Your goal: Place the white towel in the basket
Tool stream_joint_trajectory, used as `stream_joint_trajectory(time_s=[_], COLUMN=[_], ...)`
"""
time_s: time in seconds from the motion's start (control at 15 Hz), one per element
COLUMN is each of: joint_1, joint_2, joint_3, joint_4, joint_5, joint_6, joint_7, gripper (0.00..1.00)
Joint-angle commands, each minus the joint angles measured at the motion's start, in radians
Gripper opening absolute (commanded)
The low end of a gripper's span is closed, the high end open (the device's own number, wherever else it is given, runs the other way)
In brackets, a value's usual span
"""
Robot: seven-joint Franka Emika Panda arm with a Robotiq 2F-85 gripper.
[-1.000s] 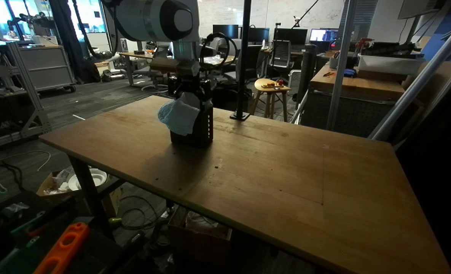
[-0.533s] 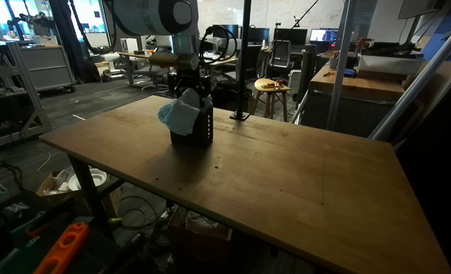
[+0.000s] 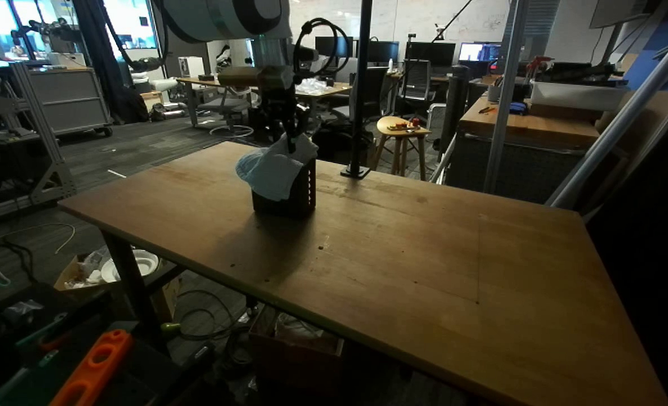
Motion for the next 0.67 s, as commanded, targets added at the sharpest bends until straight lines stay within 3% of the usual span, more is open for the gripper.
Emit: stream_joint_trajectory(time_s=[0.0,0.07,0.47,0.53,0.6], joint_1=[0.014,0.016,0.026,0.028,0.029], joint_2=[-0.032,-0.035,-0.045,-0.046,-0.048], joint_3=[-0.005,-0.004,-0.001,-0.001,0.000], joint_4=[0.004,0.003,-0.003,-0.004,-0.004], joint_5=[-0.031,-0.037,-0.069,-0.069,-0.070], joint_6=[-0.027,-0.028,-0.044,-0.044,-0.045], joint_7=[0.029,0.032,0.047,0.049,0.053], gripper=[0.29,0.49,0.92,0.95,0.85])
